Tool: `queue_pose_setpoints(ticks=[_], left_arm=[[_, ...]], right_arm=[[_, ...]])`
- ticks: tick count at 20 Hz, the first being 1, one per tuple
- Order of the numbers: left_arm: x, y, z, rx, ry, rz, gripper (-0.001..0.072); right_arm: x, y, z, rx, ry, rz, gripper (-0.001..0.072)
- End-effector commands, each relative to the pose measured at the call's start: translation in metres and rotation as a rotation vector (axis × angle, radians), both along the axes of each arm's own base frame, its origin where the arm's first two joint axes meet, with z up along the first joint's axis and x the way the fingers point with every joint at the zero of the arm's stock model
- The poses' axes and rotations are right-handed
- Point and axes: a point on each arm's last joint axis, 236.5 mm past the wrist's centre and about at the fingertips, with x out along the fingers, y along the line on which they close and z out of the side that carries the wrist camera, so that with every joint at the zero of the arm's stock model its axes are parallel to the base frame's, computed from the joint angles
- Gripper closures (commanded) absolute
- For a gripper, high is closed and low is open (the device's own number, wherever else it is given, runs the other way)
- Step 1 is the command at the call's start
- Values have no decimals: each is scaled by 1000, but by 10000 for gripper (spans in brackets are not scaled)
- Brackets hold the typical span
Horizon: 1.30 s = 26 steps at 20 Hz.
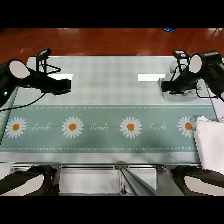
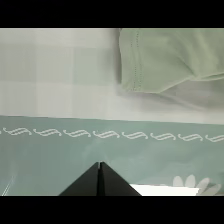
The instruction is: Fold the shirts.
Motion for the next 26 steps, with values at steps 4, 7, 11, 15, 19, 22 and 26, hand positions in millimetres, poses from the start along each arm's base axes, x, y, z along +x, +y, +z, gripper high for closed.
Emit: queue_pose_setpoints(ticks=[4,7,11,15,19,22,26], left_arm=[[0,0,0,1,1,0,692],[0,0,0,1,1,0,692],[0,0,0,1,1,0,691],[0,0,0,1,1,1,691],[16,2,2,0,-58,25,688],[49,15,4,44,-181,64,201],[68,36,9,83,-257,105,199]], right_arm=[[0,0,0,0,1,0,689],[0,0,0,0,1,0,689],[0,0,0,0,1,0,689],[0,0,0,-1,1,0,689],[29,4,8,14,-126,15,689],[76,-27,34,-137,-348,26,299],[111,-108,74,-292,-579,-189,295]])
